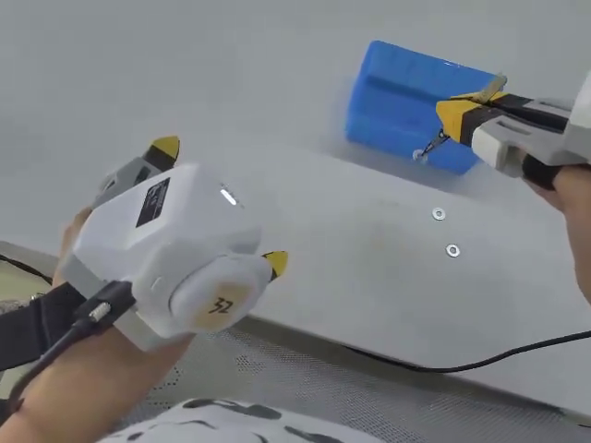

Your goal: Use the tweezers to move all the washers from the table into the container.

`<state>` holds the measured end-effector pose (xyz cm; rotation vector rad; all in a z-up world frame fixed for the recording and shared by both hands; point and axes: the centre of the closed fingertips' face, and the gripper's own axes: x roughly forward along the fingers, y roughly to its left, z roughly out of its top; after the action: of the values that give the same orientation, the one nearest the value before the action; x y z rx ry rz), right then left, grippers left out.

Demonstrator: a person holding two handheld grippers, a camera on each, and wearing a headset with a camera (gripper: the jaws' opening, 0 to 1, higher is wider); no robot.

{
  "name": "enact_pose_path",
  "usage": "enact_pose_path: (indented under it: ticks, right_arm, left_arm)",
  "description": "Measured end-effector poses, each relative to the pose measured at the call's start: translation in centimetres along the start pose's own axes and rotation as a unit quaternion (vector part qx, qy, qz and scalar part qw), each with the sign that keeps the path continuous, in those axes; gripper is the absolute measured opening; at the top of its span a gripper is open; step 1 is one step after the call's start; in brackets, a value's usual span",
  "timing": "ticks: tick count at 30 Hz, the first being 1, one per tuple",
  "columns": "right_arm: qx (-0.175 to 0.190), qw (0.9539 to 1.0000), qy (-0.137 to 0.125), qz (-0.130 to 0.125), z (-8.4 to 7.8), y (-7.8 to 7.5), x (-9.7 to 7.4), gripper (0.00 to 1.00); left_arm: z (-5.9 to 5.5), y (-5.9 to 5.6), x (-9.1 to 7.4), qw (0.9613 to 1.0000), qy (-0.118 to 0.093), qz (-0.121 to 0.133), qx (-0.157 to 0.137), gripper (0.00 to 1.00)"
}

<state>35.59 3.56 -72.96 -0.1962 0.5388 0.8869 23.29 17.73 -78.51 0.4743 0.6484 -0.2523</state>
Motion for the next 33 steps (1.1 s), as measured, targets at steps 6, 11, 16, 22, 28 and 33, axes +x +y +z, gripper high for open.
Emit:
enact_pose_path:
  ticks: [6,11,16,22,28,33]
  right_arm:
    - [-0.005,0.9999,-0.011,-0.001,1.1,-0.3,-0.1,0.02]
    - [-0.009,0.9998,-0.019,-0.007,1.7,-1.0,0.0,0.02]
    - [-0.014,0.9994,-0.027,-0.014,2.4,-1.8,0.3,0.02]
    - [-0.020,0.9991,-0.034,-0.019,3.1,-2.5,1.1,0.02]
    - [-0.033,0.9987,-0.029,-0.025,3.0,-2.9,2.2,0.02]
    - [-0.027,0.9988,-0.023,-0.034,1.9,-3.9,3.6,0.02]
  left_arm:
    - [0.0,0.1,0.0,1.0000,0.000,0.001,-0.007,0.90]
    - [-0.1,0.1,0.1,1.0000,0.001,0.000,-0.006,0.90]
    - [-0.2,0.1,0.1,1.0000,0.003,0.000,-0.004,0.90]
    - [-0.2,0.1,0.1,1.0000,0.005,0.001,-0.003,0.90]
    - [-0.3,0.1,0.1,1.0000,0.006,0.000,-0.003,0.90]
    - [-0.3,0.1,0.1,1.0000,0.006,0.000,-0.002,0.90]
